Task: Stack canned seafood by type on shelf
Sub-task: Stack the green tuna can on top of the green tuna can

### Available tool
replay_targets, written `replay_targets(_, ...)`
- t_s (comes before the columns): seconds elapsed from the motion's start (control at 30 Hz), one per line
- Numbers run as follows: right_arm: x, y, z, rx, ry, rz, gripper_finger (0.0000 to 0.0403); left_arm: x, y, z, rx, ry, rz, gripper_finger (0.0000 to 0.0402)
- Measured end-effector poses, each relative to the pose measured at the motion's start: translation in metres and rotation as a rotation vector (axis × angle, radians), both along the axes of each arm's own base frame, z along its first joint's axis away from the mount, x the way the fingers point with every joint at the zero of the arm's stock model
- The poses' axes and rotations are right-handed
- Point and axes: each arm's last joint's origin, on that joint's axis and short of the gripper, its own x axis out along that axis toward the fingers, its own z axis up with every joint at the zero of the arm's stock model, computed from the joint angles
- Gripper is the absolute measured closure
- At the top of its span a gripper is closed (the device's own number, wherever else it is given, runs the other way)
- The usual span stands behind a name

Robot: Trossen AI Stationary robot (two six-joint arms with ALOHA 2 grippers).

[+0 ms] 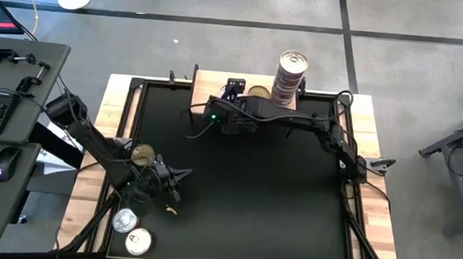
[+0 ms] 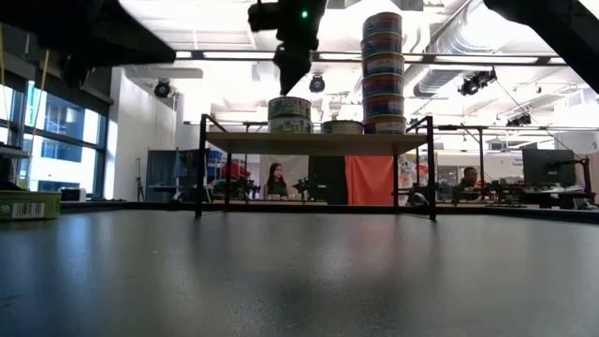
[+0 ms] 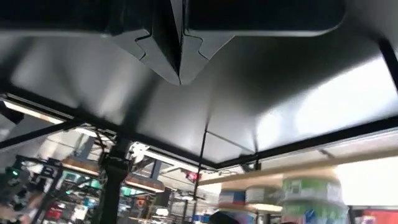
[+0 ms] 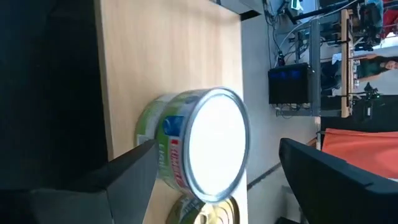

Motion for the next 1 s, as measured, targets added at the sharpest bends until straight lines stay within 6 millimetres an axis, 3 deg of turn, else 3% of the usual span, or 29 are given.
replay_targets(0.2, -0.012, 0.002, 0.026, 0.041, -0.101, 0.013, 0.008, -0.01, 0.01, 0.033, 0.08, 0.042, -0.123, 0.0401)
replay_targets(0.33, -0.025, 0.006, 0.043, 0.181, -0.218, -0.008, 0.008, -0.024, 0.02, 0.055, 0.092, 0.072, -0.304, 0.0401)
replay_targets(0.47, -0.042, 0.008, 0.054, 0.378, -0.277, -0.059, 0.0081, -0.043, 0.039, 0.062, -0.082, 0.121, -0.334, 0.0401)
replay_targets(0.57, -0.049, 0.012, 0.047, 0.429, -0.196, -0.084, 0.0096, -0.052, 0.051, 0.055, -0.2, 0.269, -0.327, 0.0401)
replay_targets(0.67, -0.054, 0.017, 0.044, 0.471, -0.137, -0.1, 0.0141, -0.056, 0.054, 0.045, -0.298, 0.433, -0.34, 0.0401)
replay_targets(0.77, -0.059, 0.025, 0.043, 0.544, -0.098, -0.097, 0.0219, -0.061, 0.054, 0.036, -0.384, 0.581, -0.334, 0.0401)
replay_targets(0.9, -0.061, 0.031, 0.036, 0.569, -0.053, -0.104, 0.0361, -0.073, 0.063, 0.023, -0.437, 0.701, -0.102, 0.0401)
replay_targets(0.93, -0.062, 0.032, 0.033, 0.589, -0.042, -0.112, 0.0381, -0.075, 0.065, 0.02, -0.449, 0.719, -0.035, 0.0402)
replay_targets(1.0, -0.067, 0.033, 0.024, 0.632, -0.028, -0.149, 0.0384, -0.078, 0.069, 0.013, -0.454, 0.78, 0.076, 0.0402)
